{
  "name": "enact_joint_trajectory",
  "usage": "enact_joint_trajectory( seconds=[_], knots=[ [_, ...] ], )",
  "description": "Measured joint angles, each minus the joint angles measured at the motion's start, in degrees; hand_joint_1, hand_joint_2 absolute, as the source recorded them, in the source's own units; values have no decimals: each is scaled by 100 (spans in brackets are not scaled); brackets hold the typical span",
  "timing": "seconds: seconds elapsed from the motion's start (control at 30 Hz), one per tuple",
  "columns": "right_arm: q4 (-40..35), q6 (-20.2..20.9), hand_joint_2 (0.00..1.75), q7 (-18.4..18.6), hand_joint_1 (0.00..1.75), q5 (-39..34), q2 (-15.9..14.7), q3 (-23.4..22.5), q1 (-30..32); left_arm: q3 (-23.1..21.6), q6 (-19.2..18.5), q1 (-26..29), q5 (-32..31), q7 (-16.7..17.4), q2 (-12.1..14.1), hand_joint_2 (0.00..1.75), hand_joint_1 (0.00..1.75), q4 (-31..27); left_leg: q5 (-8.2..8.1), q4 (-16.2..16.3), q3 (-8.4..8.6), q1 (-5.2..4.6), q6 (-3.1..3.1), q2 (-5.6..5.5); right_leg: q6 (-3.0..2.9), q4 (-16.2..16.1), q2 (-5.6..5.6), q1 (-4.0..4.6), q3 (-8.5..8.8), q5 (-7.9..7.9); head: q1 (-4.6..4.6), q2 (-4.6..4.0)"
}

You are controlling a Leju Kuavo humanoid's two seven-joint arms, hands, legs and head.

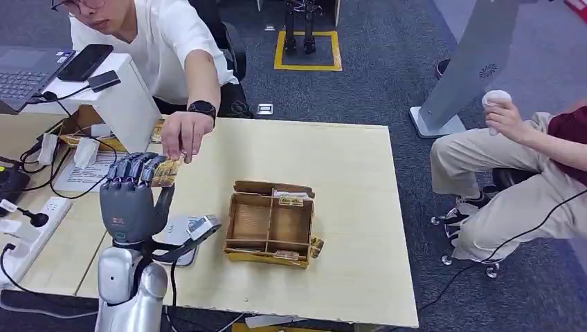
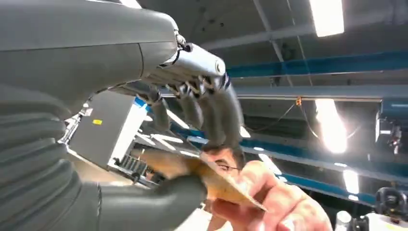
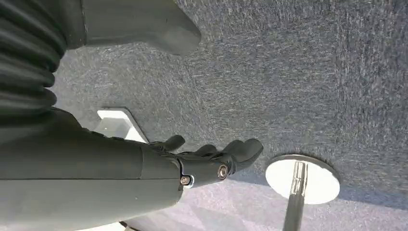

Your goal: Pass the card to the sensor for recognition and then transmit it.

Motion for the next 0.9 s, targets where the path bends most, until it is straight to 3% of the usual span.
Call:
enact_joint_trajectory(
  seconds=[0.23, 0.53, 0.9],
  knots=[
    [0, 0, 175, -4, 0, -9, 4, 0, 4, -52, 0, -11, 111, -177, -4, 175, 175, 0, 0, 0, 0, 0, 0, 1, 0, 0, 0, 0, 0, 0, 0, 0],
    [0, 0, 175, -90, 0, -87, 15, 0, 10, -46, 2, -10, 466, -678, -11, 175, 175, 0, 0, 0, 0, 0, 0, 0, 0, 1, -1, 0, 3, 0, 0, -2],
    [0, 0, 175, -105, 0, -149, 17, -24, 69, 175, 4, 33, 402, -695, -7, 175, 175, 0, 0, 0, 0, 0, 0, -1, 0, 1, -2, 0, 4, 0, 2, -2]
  ],
)
